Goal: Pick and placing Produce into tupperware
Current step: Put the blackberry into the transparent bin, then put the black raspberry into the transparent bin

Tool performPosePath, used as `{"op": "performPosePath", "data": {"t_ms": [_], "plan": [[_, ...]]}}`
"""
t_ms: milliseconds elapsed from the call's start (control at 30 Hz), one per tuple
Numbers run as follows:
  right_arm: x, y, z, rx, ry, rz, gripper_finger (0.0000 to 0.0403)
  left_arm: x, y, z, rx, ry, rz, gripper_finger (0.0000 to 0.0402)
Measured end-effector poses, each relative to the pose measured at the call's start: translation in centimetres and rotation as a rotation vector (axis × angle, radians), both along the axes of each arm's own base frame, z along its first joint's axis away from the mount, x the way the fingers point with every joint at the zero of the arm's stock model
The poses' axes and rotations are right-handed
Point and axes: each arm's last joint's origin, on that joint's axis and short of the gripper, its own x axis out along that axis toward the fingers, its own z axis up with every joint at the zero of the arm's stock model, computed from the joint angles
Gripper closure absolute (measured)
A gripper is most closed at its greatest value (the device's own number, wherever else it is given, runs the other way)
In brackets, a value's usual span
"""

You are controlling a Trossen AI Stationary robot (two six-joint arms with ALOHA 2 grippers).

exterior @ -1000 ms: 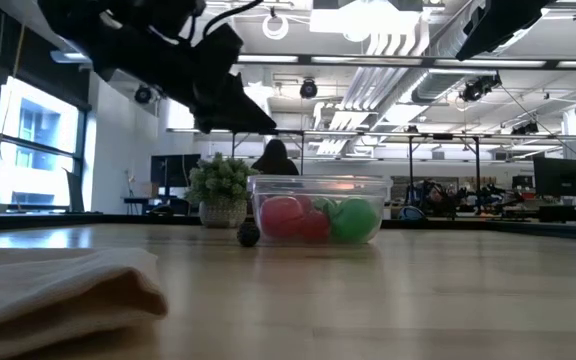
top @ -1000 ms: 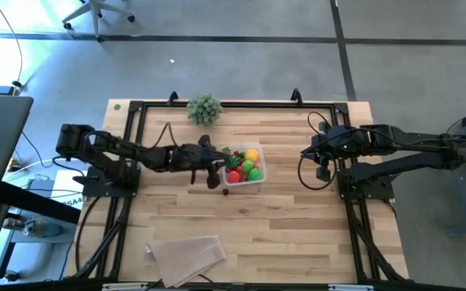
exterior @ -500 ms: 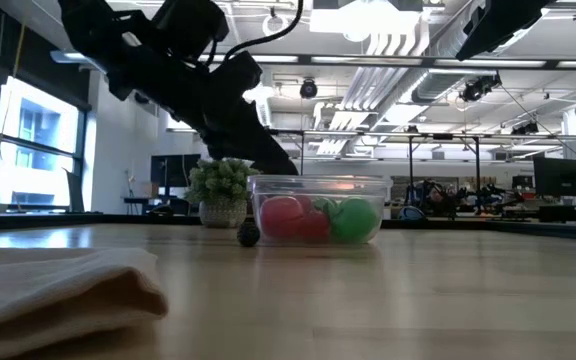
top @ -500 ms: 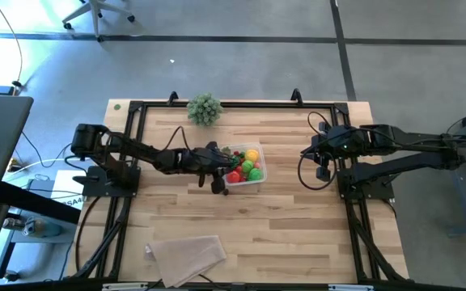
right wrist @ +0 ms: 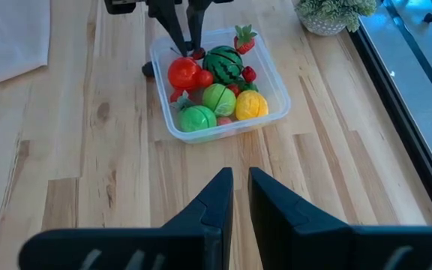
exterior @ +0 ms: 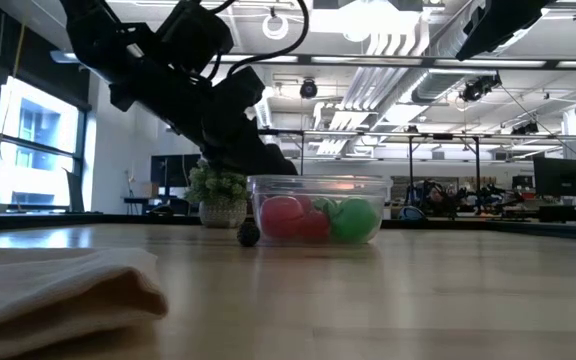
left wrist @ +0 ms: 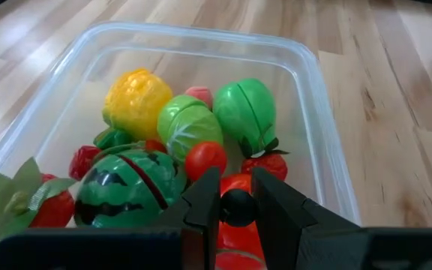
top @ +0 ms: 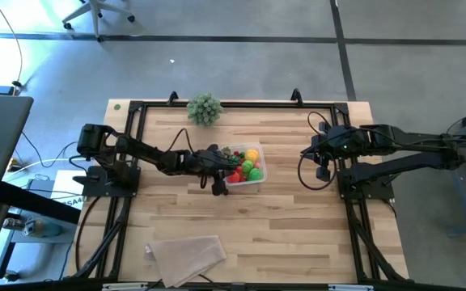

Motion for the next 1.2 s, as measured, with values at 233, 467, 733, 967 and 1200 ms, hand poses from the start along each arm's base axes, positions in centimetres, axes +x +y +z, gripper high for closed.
{"op": "performPosePath", "data": {"t_ms": [233,467,733,967,1200], "plan": [[0.0,0.0,0.0,0.0,0.0,0.0,0.0368,0.0,0.0,0.0,0.004,0.003,0.006,0.0338],[0.0,0.0,0.0,0.0,0.0,0.0,0.0368,-0.2,0.1,-0.2,0.008,0.028,0.025,0.0281],[0.0,0.0,0.0,0.0,0.0,0.0,0.0368,-0.1,0.1,-0.1,0.06,0.029,0.006,0.0257],[0.0,0.0,0.0,0.0,0.0,0.0,0.0368,-0.4,0.1,1.4,0.094,-0.01,0.008,0.027],[0.0,0.0,0.0,0.0,0.0,0.0,0.0368,-2.1,-0.3,4.0,0.065,0.001,0.029,0.027]]}}
